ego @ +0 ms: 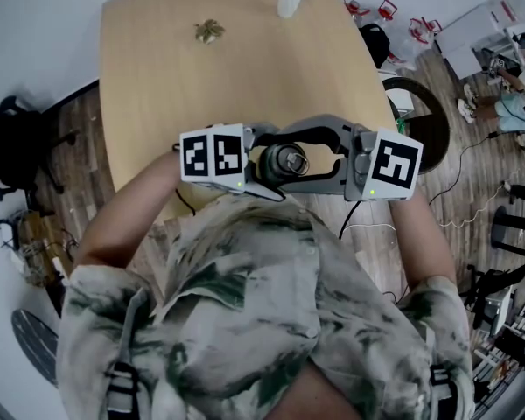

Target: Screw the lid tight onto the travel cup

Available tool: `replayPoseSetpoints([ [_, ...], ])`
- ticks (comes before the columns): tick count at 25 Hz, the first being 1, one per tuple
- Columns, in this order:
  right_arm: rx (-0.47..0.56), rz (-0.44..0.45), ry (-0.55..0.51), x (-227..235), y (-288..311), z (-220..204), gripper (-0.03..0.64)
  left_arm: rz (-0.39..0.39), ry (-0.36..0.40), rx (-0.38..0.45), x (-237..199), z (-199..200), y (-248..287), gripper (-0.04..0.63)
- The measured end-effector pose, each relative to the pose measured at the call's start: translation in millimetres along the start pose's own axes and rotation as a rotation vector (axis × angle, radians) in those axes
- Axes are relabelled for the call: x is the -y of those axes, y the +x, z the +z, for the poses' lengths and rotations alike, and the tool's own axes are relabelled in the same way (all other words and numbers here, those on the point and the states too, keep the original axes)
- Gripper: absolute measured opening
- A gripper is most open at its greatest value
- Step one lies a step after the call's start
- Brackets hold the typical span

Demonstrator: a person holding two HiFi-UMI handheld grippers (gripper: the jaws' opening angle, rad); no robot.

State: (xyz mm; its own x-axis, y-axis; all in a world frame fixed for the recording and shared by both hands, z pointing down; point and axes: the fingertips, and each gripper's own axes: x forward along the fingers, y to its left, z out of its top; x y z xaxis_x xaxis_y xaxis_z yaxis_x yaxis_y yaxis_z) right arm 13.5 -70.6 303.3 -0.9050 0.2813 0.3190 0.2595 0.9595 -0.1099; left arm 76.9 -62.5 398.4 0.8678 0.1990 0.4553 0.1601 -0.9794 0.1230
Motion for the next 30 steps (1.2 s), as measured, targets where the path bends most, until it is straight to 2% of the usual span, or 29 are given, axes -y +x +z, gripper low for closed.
replayPoseSetpoints([
  [8, -0.003, -0.221, 0.037, 28, -1, -9, 0.278, 0.185, -0.075, -0.035, -31, -12, -5, 0.383],
  [14, 0.031, -0.394, 0.125, 49, -3, -17, 0.278, 0.305, -0.159, -0.033, -50, -21, -6, 0.383],
  [18, 0.044, -0.478, 0.175, 59, -4, -25, 0.278, 0.360, -0.203, -0.037, -60, -28, -5, 0.383],
  [20, 0.043, -0.484, 0.186, 60, -4, -29, 0.278, 0.359, -0.210, -0.043, -60, -31, -2, 0.383],
  [23, 0.036, -0.448, 0.168, 55, -3, -32, 0.280, 0.330, -0.206, -0.034, -56, -32, 0, 0.383],
  [27, 0.039, -0.327, 0.119, 40, -5, -26, 0.317, 0.251, -0.170, 0.011, -45, -23, -1, 0.383],
  [30, 0.035, -0.214, 0.077, 29, -11, -18, 0.319, 0.174, -0.123, 0.027, -33, -14, -3, 0.383],
])
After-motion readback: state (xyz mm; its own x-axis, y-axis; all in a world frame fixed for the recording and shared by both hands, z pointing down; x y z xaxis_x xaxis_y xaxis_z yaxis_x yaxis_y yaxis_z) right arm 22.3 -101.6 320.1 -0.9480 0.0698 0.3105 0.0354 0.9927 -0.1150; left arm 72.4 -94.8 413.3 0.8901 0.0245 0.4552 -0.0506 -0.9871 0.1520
